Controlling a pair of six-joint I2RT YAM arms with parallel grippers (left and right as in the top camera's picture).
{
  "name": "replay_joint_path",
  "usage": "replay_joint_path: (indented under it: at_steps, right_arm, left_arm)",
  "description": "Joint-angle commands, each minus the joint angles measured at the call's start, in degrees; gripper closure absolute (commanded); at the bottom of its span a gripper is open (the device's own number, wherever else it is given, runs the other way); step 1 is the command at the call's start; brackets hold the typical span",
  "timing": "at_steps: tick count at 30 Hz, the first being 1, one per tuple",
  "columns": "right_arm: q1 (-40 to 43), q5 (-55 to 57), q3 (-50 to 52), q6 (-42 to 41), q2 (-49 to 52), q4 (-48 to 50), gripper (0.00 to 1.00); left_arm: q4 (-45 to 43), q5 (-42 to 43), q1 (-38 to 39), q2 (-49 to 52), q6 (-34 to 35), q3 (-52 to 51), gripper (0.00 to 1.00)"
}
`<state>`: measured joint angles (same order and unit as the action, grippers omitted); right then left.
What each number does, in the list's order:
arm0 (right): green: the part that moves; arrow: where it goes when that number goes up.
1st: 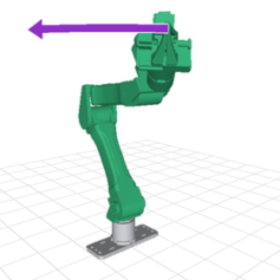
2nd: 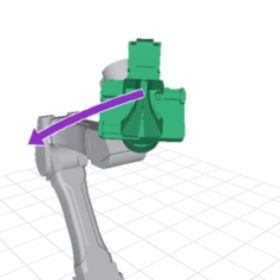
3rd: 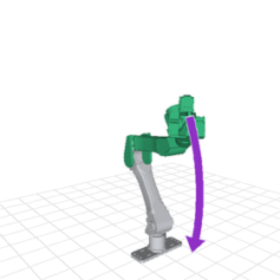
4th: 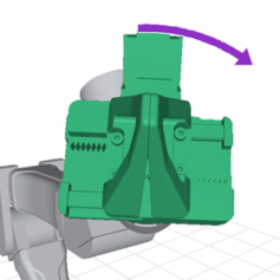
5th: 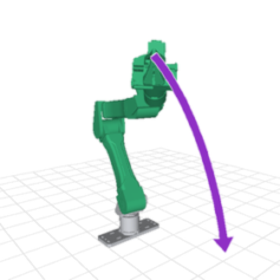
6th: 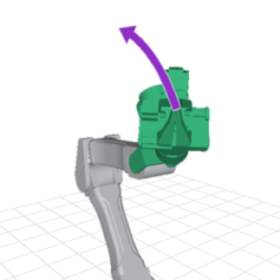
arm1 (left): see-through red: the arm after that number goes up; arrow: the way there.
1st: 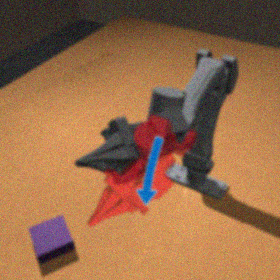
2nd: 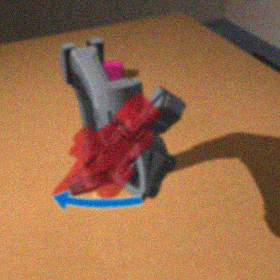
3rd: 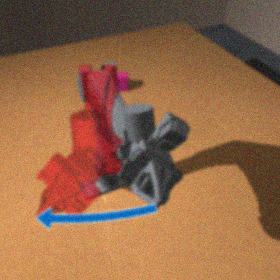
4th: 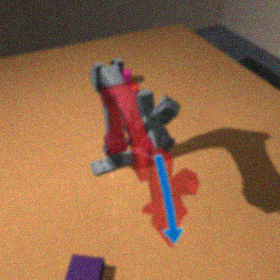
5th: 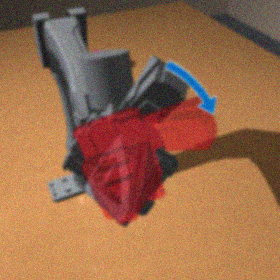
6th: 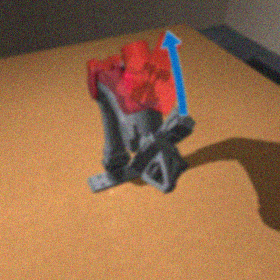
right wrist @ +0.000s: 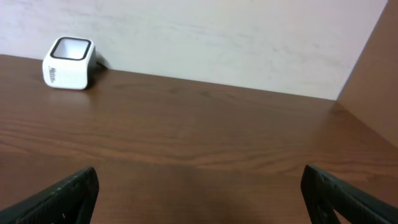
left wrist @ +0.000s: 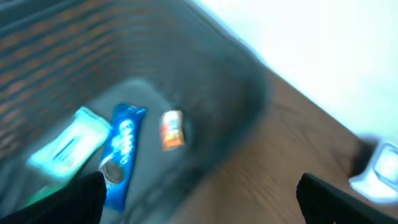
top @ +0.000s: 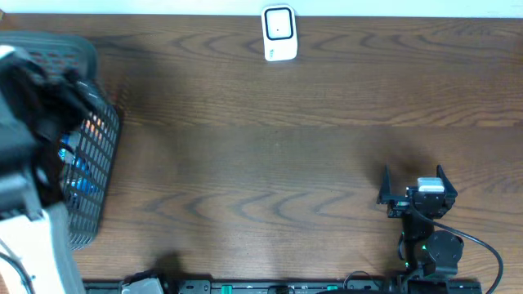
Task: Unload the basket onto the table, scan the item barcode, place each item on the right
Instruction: 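Move the left gripper over the grey basket and reach inside, then grasp the green-capped jar in the basket with the left gripper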
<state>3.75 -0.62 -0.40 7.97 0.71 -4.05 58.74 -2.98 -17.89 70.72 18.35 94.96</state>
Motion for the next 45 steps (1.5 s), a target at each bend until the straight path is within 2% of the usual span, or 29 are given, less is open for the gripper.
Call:
replay_joint_path:
  at_steps: [1, 3, 11, 22, 27, 33, 45]
  right_arm:
    - [0.33, 0.11, 0.07, -0.63, -0.33, -0.28, 0.01]
    - [0.33, 0.11, 0.07, -0.63, -0.33, -0.28, 0.01]
    - [0.33, 0.11, 0.07, -0.63, -0.33, -0.28, 0.01]
    - [0.33, 0.11, 0.07, -0.63, -0.33, -0.28, 0.01]
    - [0.33, 0.11, 0.07, -0.63, -0.33, -0.28, 0.01]
    - [0.33, 0.11, 0.07, -0.63, -0.33, -0.28, 0.01]
    - [0.33, 0.11, 0.07, -0.61, -0.33, -0.28, 0.01]
  left_arm:
    - [5.55, -1.49, -7.61, 5.49, 11.98, 3.3, 0.02]
    - [9.68, -1.31, -11.1, 8.07, 14.99, 3.19, 0.02]
    - [19.69, -1.36, -20.04, 15.54, 20.13, 2.75, 0.02]
    - [23.67, -3.04, -26.64, 16.87, 22.49, -2.16, 0.02]
    - [20.65, -6.08, -27.43, 16.87, 24.24, -9.18, 0.02]
    - [12.17, -6.08, -27.41, 16.9, 24.65, -17.46, 0.02]
    - [2.99, -6.05, -27.43, 17.64, 25.92, -23.12, 0.02]
